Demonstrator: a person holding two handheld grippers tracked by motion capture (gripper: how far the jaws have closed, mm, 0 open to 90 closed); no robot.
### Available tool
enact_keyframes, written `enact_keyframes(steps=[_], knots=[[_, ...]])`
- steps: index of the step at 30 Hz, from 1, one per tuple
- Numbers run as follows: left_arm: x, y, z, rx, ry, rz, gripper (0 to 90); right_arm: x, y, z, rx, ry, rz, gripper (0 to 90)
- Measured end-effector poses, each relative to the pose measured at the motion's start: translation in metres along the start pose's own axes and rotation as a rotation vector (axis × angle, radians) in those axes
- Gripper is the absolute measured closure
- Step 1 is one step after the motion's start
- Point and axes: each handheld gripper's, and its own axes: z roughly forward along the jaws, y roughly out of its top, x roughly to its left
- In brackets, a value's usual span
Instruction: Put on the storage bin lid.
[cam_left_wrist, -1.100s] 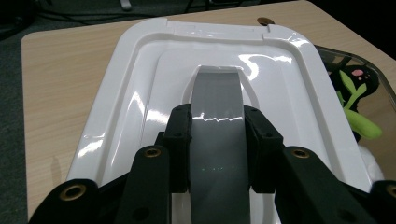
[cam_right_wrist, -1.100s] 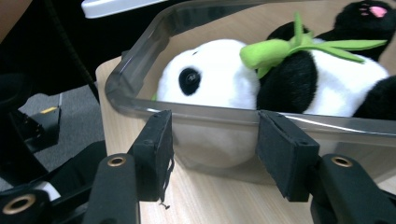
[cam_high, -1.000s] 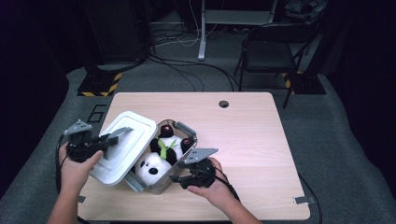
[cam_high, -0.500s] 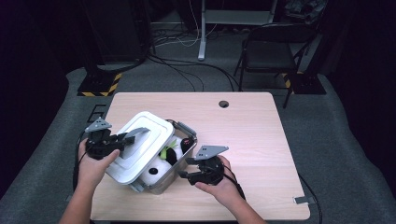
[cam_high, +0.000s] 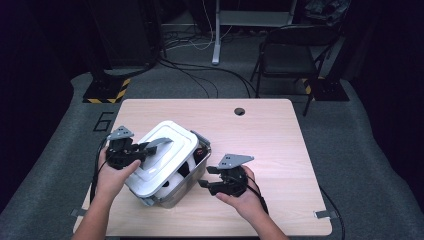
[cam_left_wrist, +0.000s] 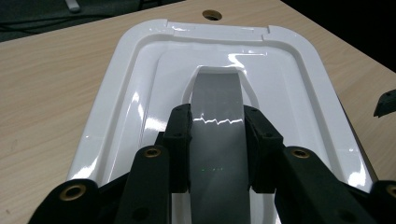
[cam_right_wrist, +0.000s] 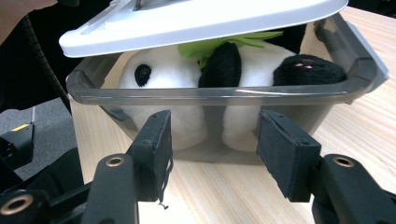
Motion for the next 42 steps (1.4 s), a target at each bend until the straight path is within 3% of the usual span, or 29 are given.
enact_keyframes(steps=[12,20,33,36,42], knots=[[-0.013,0.008,0.016,0.020,-0.025,0.031,66.6,-0.007,-0.004,-0.014,-0.019,-0.039,0.023,44.4],[-0.020,0.010,0.021,0.032,-0.007,0.031,66.6,-0.010,-0.005,-0.018,-0.026,-0.053,0.032,44.4],[-0.032,0.006,0.026,0.060,-0.001,0.052,66.6,-0.011,-0.005,-0.020,-0.036,-0.055,0.032,44.5],[-0.036,0.006,0.028,0.052,0.017,0.056,66.5,-0.011,-0.005,-0.020,-0.034,-0.056,0.037,44.5],[-0.035,0.000,0.025,0.040,0.007,0.054,66.3,-0.012,-0.005,-0.020,-0.039,-0.058,0.028,44.6]])
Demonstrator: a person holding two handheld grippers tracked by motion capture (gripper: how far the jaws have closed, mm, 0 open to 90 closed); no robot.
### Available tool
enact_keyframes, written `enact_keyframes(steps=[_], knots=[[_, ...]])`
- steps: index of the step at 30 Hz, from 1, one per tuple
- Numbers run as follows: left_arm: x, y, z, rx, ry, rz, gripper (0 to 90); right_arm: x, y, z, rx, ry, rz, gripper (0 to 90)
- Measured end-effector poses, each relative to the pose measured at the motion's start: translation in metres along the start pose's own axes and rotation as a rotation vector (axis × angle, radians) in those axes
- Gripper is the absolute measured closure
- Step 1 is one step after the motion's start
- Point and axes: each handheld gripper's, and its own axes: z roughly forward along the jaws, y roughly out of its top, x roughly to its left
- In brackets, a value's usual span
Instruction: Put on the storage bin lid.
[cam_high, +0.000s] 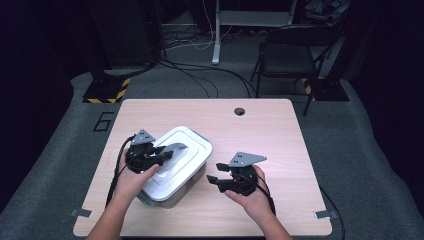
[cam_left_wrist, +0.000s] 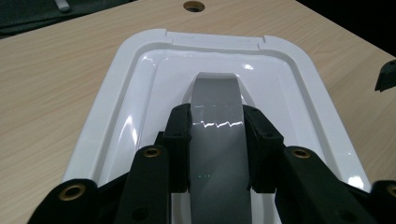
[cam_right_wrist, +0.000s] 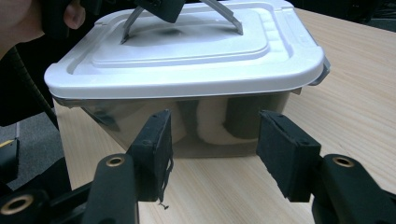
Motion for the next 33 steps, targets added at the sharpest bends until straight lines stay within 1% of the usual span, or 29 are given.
enact_keyframes(steps=[1,2,3,5,6,8,12,13,14,15,17,19,21,25,26,27,29,31,33], knots=[[0.001,-0.002,0.000,-0.002,-0.005,-0.003,66.2,0.001,0.000,0.000,0.003,-0.001,0.010,44.5],[0.003,-0.005,0.000,-0.010,-0.019,-0.011,65.9,0.000,0.000,0.000,0.004,-0.002,0.009,44.5],[0.005,-0.007,0.001,0.001,-0.024,-0.021,65.2,0.000,0.000,0.000,0.004,-0.001,0.007,44.6],[0.006,-0.011,0.004,0.011,-0.037,-0.030,61.5,0.000,-0.001,0.001,0.005,0.001,0.003,44.6],[0.006,-0.012,0.006,0.004,-0.040,-0.024,62.4,0.001,0.000,0.001,0.006,0.001,0.003,44.5],[0.004,-0.013,0.006,0.000,-0.025,0.001,63.0,0.001,0.000,0.002,0.007,0.002,0.000,44.5],[0.004,-0.013,0.005,0.007,-0.032,-0.008,65.1,0.001,-0.001,0.002,0.007,0.000,0.004,44.6],[0.003,-0.013,0.005,0.006,-0.028,-0.008,65.1,0.000,-0.001,0.002,0.009,0.000,0.004,44.6],[0.001,-0.014,0.006,0.011,-0.038,-0.008,65.0,0.000,-0.001,0.003,0.010,0.001,0.003,44.6],[0.000,-0.014,0.006,0.012,-0.037,-0.004,65.0,0.000,-0.001,0.003,0.010,0.001,0.001,44.5],[-0.003,-0.015,0.006,0.002,-0.026,0.005,65.0,0.000,-0.001,0.003,0.011,0.000,0.007,44.5],[-0.002,-0.016,0.006,-0.003,-0.031,-0.004,64.9,0.000,-0.001,0.002,0.009,0.000,0.005,44.6],[-0.001,-0.017,0.006,-0.010,-0.038,0.000,64.9,0.000,-0.001,0.002,0.008,0.001,0.005,44.5],[-0.003,-0.017,0.007,-0.010,-0.018,0.027,64.8,0.000,-0.001,0.002,0.009,0.000,0.004,44.5],[-0.003,-0.017,0.008,-0.009,-0.008,0.045,64.7,0.000,-0.002,0.002,0.009,0.001,0.003,44.6],[-0.003,-0.016,0.008,-0.003,-0.010,0.049,64.7,0.001,-0.002,0.002,0.012,0.000,0.007,44.6],[-0.001,-0.016,0.008,0.001,-0.018,0.038,64.5,0.000,-0.002,0.002,0.012,-0.001,0.009,44.6],[-0.001,-0.016,0.009,-0.003,-0.007,0.057,64.3,0.000,-0.002,0.002,0.012,-0.002,0.012,44.6],[0.001,-0.017,0.009,-0.012,-0.001,0.059,64.5,0.000,-0.002,0.001,0.009,-0.001,0.013,44.5]])
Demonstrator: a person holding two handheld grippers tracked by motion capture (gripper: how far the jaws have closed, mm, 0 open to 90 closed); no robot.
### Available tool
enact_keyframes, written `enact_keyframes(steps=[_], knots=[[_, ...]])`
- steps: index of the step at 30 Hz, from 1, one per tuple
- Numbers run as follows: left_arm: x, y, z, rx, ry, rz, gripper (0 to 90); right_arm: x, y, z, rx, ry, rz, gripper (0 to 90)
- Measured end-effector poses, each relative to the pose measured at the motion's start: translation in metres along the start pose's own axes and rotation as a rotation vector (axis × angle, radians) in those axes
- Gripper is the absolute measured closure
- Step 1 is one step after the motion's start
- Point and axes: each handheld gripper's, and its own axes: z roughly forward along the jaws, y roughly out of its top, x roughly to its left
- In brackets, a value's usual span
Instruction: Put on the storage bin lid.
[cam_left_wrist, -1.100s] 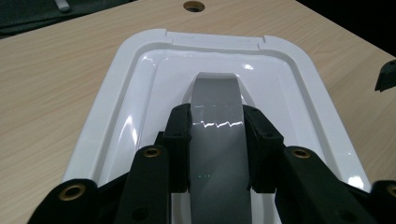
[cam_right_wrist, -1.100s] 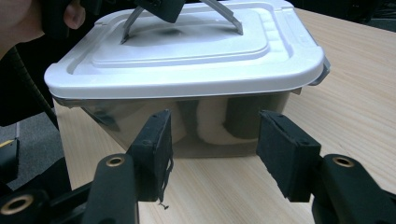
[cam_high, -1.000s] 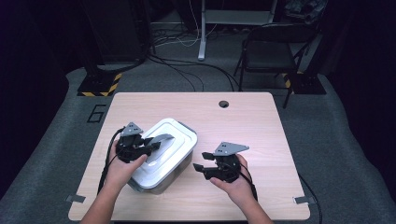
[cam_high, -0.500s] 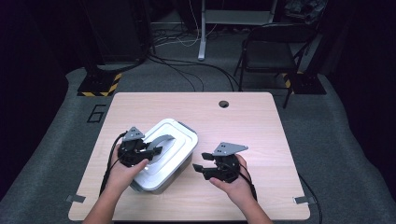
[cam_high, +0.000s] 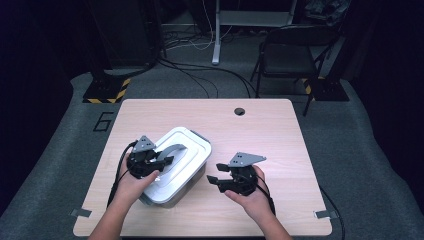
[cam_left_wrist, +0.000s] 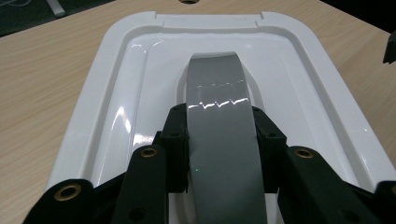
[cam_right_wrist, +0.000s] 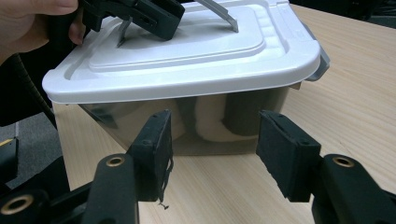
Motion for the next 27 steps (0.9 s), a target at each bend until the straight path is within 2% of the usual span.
enact_keyframes(steps=[1,7,11,15,18,23,27], knots=[[0.001,-0.001,0.000,-0.011,-0.001,-0.006,64.6,0.000,0.000,0.000,-0.001,-0.001,0.000,44.5],[0.000,-0.001,-0.001,-0.007,-0.023,-0.018,63.6,-0.001,0.000,0.000,-0.001,-0.002,-0.003,44.5],[0.001,0.000,-0.001,-0.008,-0.074,-0.055,51.5,-0.002,-0.001,0.001,0.005,-0.004,0.000,44.6],[0.003,0.001,-0.006,-0.028,-0.059,-0.053,43.4,-0.004,-0.002,0.001,0.006,-0.004,0.000,44.5],[0.005,0.002,-0.014,-0.056,-0.066,-0.070,40.5,-0.004,-0.002,0.002,0.010,-0.005,0.000,44.5],[0.012,0.003,-0.032,-0.097,-0.057,-0.076,39.8,-0.005,-0.003,0.002,0.012,-0.007,0.004,44.5],[0.019,0.002,-0.046,-0.130,-0.034,-0.086,39.5,-0.007,-0.004,0.001,0.015,-0.012,0.006,44.5]])
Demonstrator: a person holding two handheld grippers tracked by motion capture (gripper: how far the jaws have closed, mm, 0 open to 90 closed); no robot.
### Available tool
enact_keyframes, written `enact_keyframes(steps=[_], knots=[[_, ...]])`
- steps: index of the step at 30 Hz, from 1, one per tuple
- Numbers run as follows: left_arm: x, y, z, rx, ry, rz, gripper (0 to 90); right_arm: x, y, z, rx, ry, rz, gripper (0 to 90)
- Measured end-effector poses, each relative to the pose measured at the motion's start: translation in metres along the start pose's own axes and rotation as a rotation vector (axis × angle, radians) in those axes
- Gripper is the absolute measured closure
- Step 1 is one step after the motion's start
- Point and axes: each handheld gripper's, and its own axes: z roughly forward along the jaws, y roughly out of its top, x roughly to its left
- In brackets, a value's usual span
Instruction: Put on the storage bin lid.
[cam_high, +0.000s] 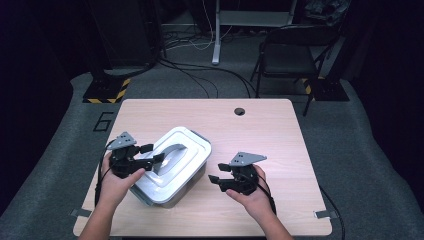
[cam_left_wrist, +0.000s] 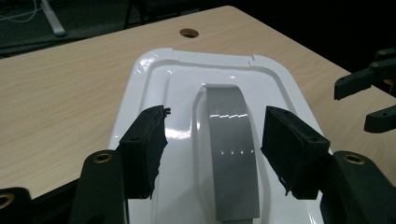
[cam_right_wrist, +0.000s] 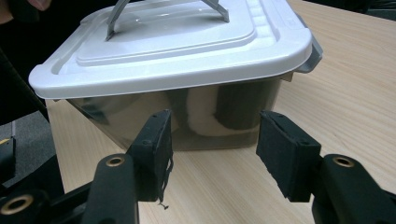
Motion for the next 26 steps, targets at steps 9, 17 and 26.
enact_keyframes(steps=[9,17,26], knots=[[0.025,-0.008,-0.022,-0.039,0.053,-0.062,39.6,-0.003,-0.002,0.000,0.006,-0.014,0.006,44.1],[0.043,-0.020,-0.031,-0.051,0.105,-0.105,39.5,-0.004,-0.004,0.001,0.018,-0.019,0.001,43.4],[0.071,-0.037,-0.037,-0.062,0.179,-0.179,37.0,-0.014,-0.008,0.000,0.017,-0.046,0.028,41.2]])
